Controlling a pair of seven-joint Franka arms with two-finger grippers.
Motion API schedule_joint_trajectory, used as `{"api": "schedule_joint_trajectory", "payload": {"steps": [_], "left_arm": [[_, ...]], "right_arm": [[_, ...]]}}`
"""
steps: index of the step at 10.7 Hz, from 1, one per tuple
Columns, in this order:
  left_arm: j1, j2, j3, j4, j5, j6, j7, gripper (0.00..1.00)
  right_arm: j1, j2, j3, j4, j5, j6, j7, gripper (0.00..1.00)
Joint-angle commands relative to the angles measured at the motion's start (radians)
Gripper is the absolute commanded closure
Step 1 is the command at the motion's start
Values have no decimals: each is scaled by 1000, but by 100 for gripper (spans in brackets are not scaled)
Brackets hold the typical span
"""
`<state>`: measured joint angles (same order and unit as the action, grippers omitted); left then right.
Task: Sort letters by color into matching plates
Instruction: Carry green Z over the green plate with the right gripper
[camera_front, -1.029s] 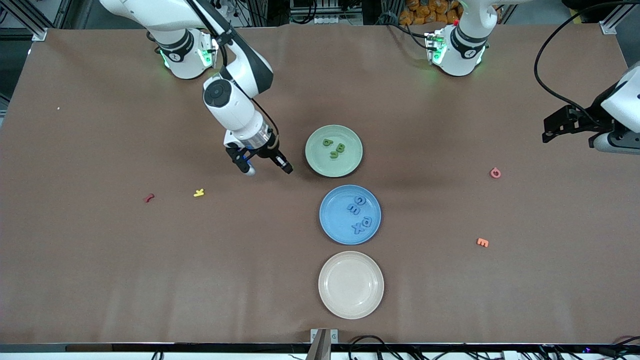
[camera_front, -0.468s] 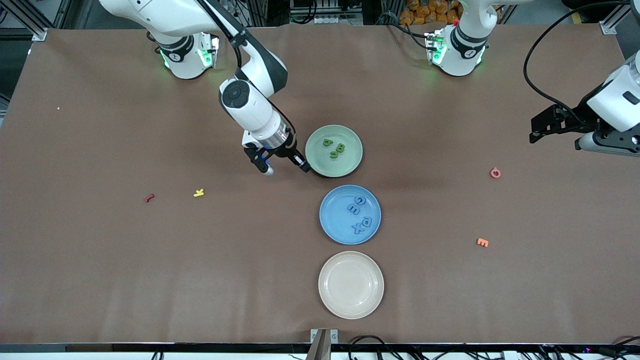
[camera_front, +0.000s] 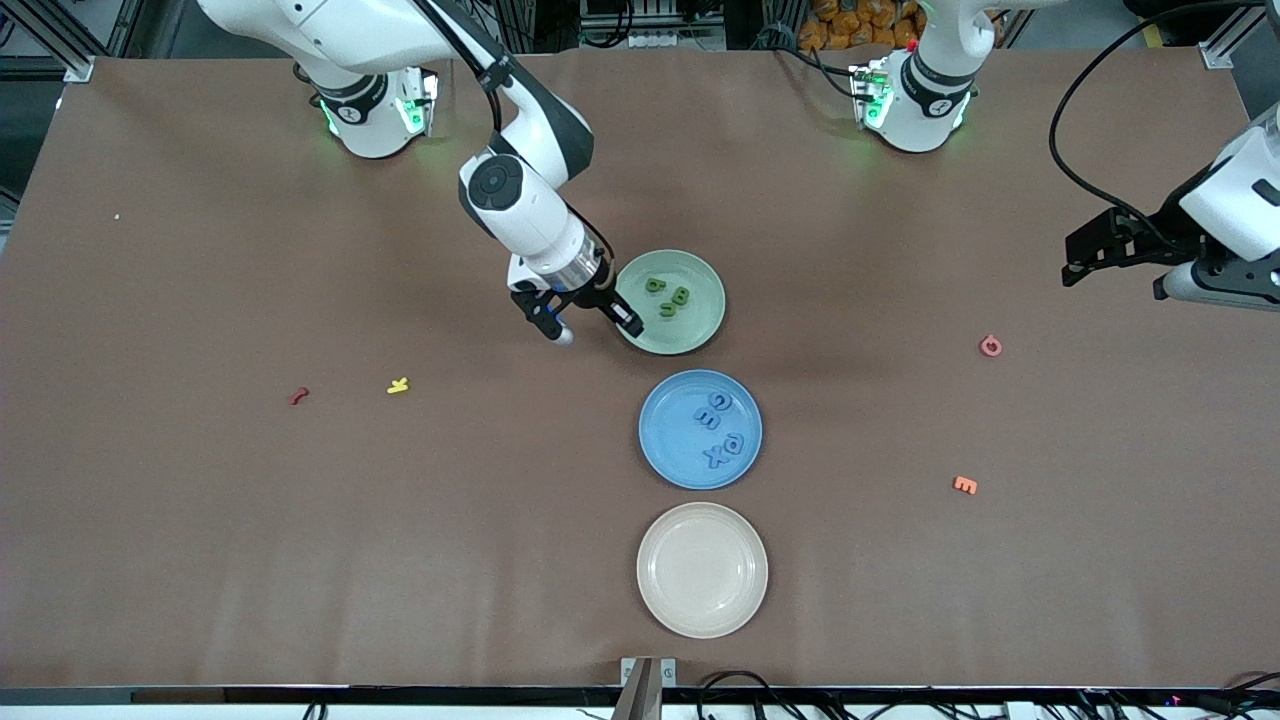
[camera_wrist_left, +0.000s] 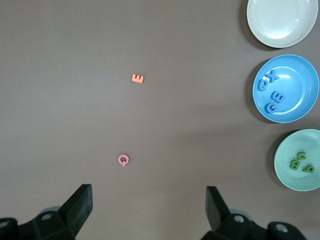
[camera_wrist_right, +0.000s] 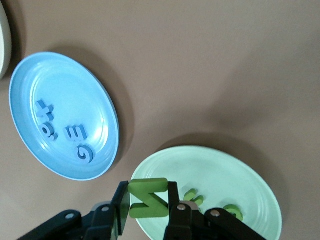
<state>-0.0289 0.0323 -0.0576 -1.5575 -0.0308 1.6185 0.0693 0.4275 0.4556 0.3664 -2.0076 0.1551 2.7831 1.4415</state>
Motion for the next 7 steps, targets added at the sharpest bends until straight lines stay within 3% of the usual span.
{"api": "schedule_joint_trajectory", "payload": {"steps": [1, 7], "left_arm": [[3, 6, -4, 16, -8, 0, -14, 0], [1, 1, -5, 16, -8, -2, -11, 0]], "right_arm": [[30, 60, -1, 78, -2, -7, 27, 100], [91, 121, -3, 118, -68, -7, 28, 100]]}}
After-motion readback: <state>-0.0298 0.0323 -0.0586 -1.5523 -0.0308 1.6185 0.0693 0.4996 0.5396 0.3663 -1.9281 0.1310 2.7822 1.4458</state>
